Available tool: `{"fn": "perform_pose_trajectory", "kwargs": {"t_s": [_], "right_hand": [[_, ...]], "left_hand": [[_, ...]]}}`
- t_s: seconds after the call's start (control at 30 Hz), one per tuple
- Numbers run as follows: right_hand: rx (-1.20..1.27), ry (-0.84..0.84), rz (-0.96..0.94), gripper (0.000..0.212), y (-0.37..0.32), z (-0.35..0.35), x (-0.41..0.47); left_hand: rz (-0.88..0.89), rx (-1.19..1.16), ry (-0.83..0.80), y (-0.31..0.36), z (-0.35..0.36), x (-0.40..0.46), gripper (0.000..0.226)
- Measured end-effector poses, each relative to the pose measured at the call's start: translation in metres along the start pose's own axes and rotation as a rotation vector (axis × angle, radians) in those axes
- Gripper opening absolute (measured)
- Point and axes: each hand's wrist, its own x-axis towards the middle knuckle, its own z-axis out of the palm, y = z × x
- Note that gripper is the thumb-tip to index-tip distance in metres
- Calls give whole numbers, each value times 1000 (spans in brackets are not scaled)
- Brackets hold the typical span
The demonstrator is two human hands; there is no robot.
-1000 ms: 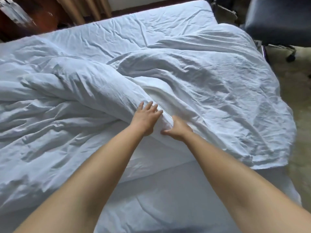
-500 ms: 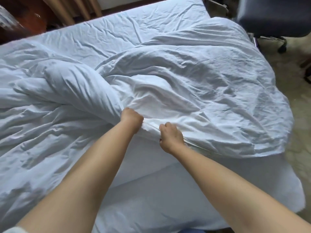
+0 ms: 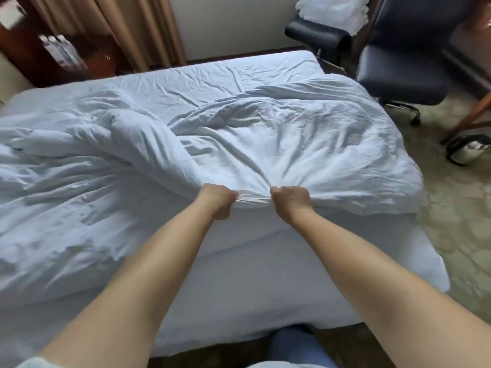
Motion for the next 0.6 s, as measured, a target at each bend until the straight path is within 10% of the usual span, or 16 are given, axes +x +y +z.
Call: {"fn": "perform_pose_trajectory", "kwargs": {"t_s": [0.47, 0.6], "right_hand": [[102, 14, 85, 37, -42, 69, -74], [127, -214, 136, 35, -50, 88, -80]], "left_hand": [[-317, -286, 210, 60, 71, -64, 35], [-261, -434, -14, 72, 109, -71, 38]]}}
